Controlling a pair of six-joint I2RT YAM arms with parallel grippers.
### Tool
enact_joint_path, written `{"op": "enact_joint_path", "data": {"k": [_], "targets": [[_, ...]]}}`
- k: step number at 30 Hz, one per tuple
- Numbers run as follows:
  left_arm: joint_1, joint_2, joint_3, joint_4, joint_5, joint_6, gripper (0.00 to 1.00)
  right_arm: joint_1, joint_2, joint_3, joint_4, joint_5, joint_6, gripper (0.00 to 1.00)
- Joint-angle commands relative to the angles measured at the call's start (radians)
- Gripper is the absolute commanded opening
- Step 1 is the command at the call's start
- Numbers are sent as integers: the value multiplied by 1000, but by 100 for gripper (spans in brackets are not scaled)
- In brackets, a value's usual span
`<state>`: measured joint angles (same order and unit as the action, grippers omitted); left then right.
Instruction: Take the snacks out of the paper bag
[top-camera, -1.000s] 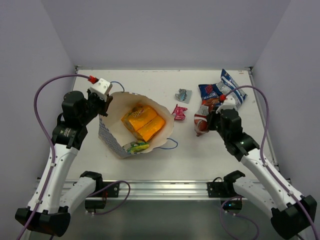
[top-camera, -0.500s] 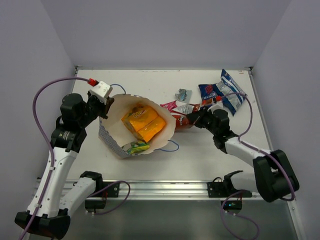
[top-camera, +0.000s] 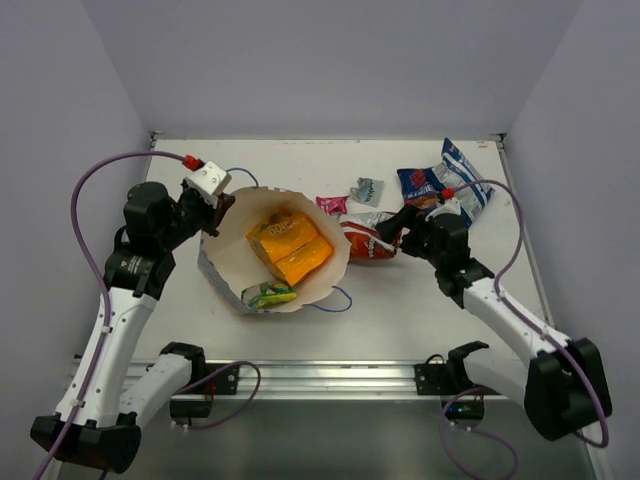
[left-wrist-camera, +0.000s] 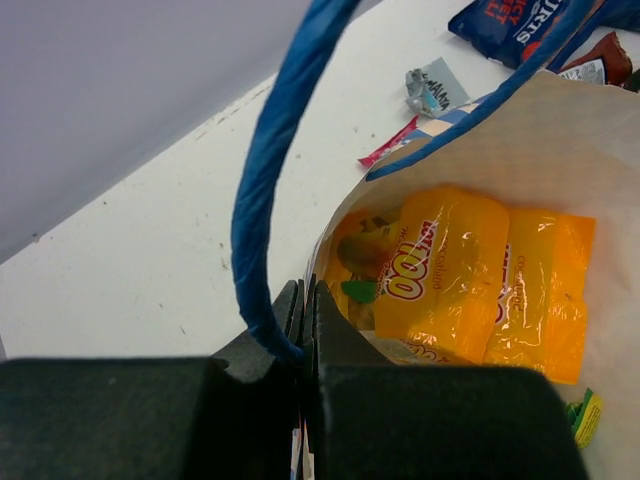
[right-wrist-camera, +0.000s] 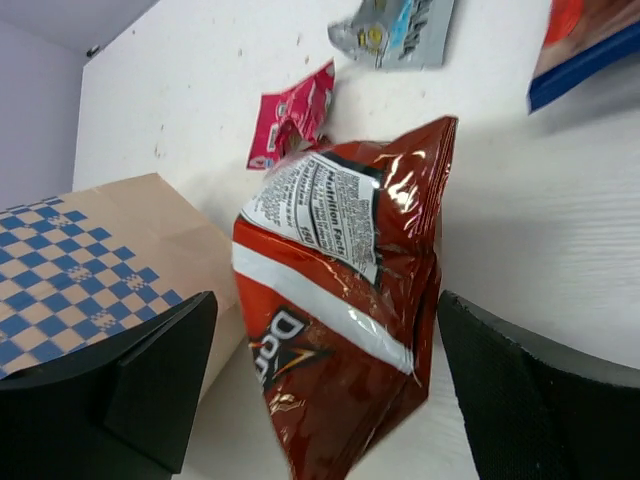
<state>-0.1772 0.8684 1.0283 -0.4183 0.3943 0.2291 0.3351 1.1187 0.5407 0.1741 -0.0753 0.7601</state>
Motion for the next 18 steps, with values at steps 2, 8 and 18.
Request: {"op": "enact_joint_path", "data": {"k": [2,8,18], "targets": [[2,23,93,138,103,45,0,-1,-189,131,-349,180,-229,98],[2,50,136,133,150,104,0,60,-266,281,-441,36,-430,99],[2,28,73,122,163,102,0,585,-53,537,-338,92,-536,97]]}}
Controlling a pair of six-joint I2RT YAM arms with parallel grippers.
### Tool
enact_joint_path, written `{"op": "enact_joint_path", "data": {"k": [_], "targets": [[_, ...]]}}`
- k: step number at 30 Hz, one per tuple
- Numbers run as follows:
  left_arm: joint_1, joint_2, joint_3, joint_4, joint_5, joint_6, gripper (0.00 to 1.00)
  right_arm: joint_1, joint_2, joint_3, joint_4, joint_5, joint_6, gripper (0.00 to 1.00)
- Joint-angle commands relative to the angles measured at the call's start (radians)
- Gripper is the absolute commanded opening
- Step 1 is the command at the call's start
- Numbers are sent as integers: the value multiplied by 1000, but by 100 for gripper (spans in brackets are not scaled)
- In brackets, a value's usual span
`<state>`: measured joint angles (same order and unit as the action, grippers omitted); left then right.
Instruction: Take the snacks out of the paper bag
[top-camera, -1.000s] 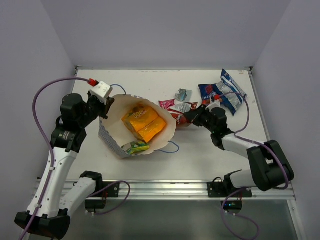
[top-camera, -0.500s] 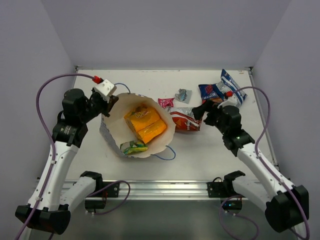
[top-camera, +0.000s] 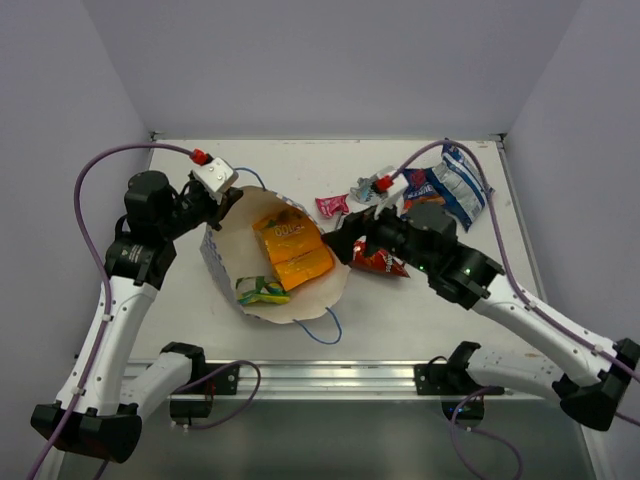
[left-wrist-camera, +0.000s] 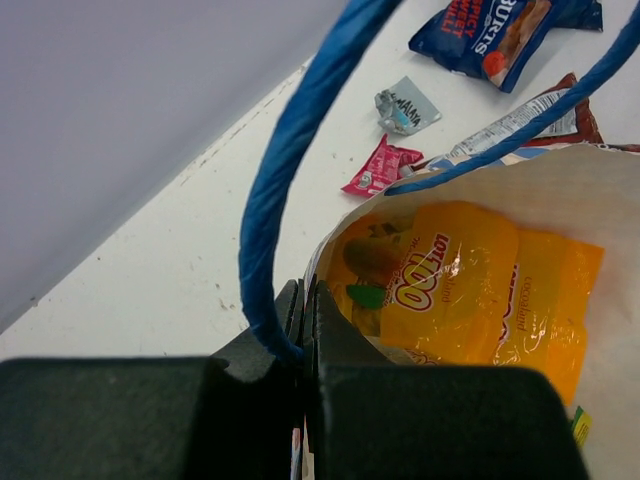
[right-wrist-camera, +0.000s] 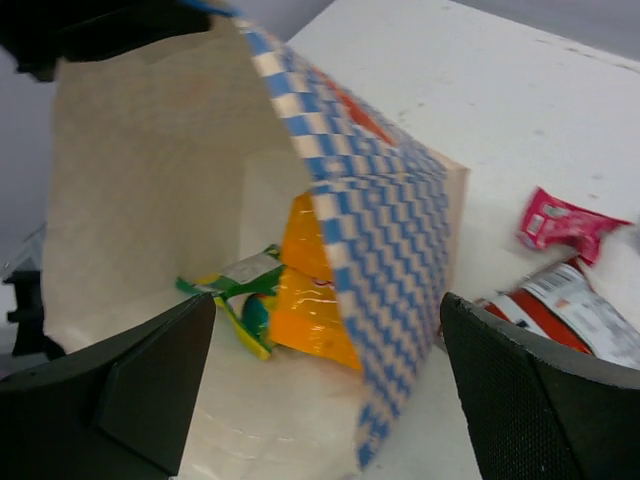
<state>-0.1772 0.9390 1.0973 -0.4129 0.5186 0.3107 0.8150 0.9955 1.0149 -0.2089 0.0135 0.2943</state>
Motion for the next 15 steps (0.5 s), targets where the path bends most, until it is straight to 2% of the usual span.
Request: {"op": "enact_joint_path", "data": {"k": [1,7,15], "targets": [[2,-60,-5,111,34,22,0,134,103,103,51,3,-104,96],[2,-124,-56,102,55,36,0,325,325,208,80,43,-259,95],[1,-147,-77,95,46,-5,0,331,569,232,172,227,-319,95]]}}
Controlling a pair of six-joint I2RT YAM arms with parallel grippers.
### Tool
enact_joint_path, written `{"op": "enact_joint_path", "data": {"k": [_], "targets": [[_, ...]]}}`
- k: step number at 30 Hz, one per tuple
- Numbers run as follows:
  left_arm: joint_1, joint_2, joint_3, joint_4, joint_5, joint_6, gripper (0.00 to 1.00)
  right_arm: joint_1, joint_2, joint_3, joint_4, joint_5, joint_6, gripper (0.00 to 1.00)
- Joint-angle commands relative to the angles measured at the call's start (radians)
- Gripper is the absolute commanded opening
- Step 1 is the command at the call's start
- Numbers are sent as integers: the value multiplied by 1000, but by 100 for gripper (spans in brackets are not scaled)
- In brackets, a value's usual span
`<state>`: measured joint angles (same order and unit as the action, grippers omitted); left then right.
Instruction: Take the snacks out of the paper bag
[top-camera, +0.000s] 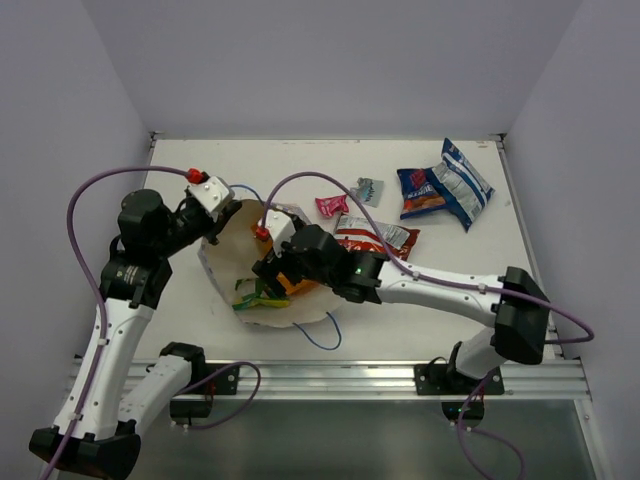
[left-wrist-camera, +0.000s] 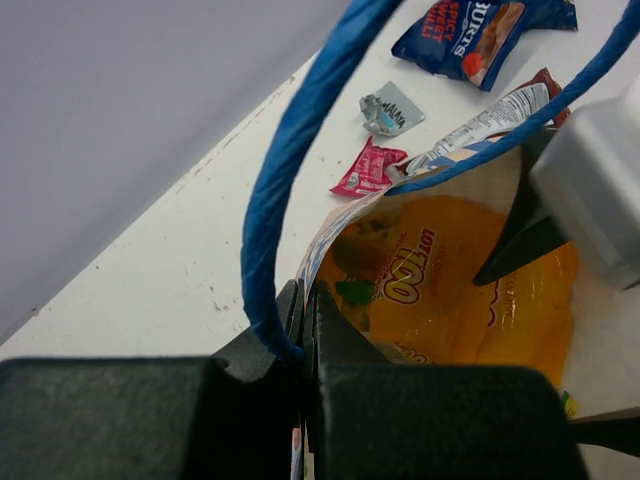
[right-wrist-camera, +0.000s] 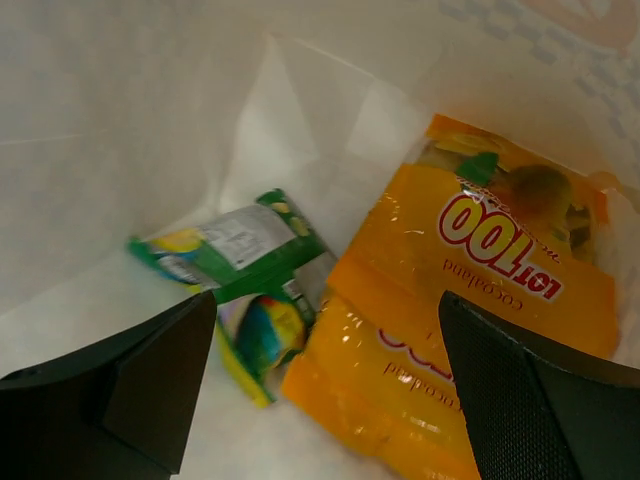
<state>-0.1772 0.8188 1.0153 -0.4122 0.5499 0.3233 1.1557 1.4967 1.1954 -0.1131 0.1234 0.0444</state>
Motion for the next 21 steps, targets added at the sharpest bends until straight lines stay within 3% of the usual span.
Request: {"op": "enact_joint_path", "data": {"k": [1,11,14,18,19,21], "targets": [[1,-27,3,92,4,-21,0,-11,91,58,87,139,-67,95],[1,-18,3,92,-15,-59,0,-53,309,128,167,257,-18,96],[1,-23,2,93,-28,-61,0,-57,338,139,181,266,-18,88],[1,-30,0,95,-50,-59,0,-62,335,132,179,288,-26,45],[1,-33,-3,98,-57,-59,0,-62,327,127,178,289,-26,25],[1,-35,-7,101,-64,-59,0,-65,306,116,174,292,-31,12]]}}
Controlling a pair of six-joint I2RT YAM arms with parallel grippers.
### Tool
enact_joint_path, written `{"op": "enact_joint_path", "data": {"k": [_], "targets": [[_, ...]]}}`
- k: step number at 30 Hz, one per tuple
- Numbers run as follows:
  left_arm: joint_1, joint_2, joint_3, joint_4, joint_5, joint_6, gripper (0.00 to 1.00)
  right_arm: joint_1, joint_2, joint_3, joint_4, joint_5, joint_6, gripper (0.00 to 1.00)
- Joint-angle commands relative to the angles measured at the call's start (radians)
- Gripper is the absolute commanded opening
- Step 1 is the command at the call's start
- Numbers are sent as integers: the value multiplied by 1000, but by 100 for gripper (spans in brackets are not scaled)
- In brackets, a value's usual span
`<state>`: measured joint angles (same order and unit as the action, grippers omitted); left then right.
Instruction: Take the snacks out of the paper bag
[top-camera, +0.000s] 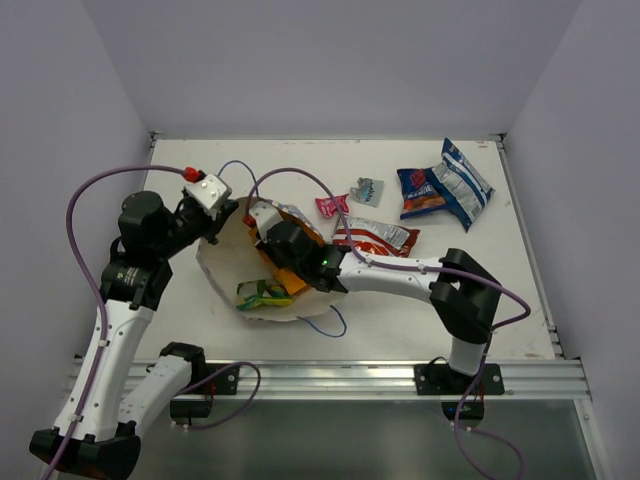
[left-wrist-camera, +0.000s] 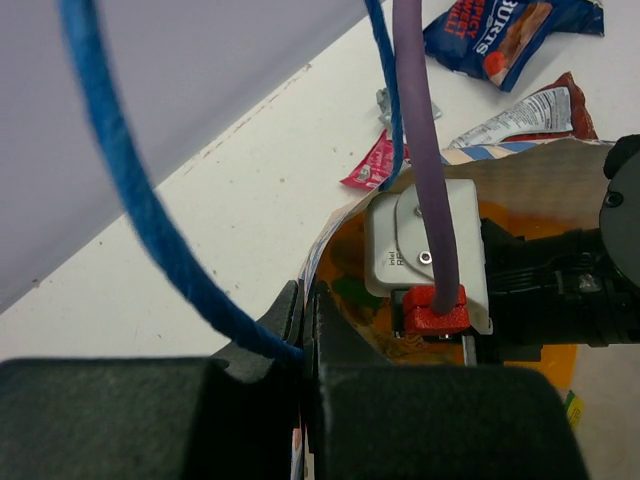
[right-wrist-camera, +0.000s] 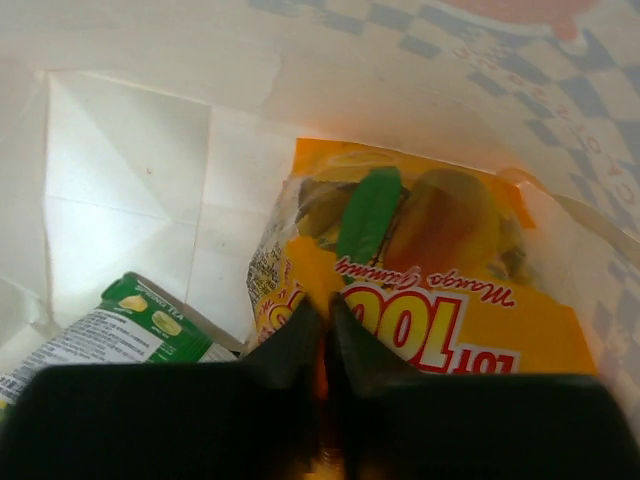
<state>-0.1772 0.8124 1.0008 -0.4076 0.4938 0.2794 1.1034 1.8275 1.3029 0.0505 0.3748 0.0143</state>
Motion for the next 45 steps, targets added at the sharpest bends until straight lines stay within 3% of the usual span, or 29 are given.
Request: {"op": "enact_joint_path", "data": {"k": [1,8,17,24,28,32,38,40,43,45], "targets": [[1,-28,6,101,-12,-17,0,-13,-34,4,8,41,-2,1],[1,-21,4,105,-67,-35,0,-11,-230,-7,-32,-120,-7,0],[1,-15,5,105,-139,-60,0,0,-479,119,-199,-365,-47,0],[1,-22,2,107,-202,-59,0,-2,-689,131,-224,-363,-33,0],[1,-22,2,112,-251,-59,0,-19,-790,144,-300,-126,-56,0],[1,-9,5,127,-274,-57,0,-178,-899,72,-349,24,25,0],[1,60,32,181,-267,-62,0,-445,-1001,-170,-436,176,130,0],[1,77,56,181,-261,-65,0,-537,-1017,-232,-437,167,171,0],[1,94,68,184,-253,-65,0,-797,-983,-318,-468,98,284,0],[1,97,71,184,-245,-62,0,-875,-935,-332,-489,52,320,0]]}}
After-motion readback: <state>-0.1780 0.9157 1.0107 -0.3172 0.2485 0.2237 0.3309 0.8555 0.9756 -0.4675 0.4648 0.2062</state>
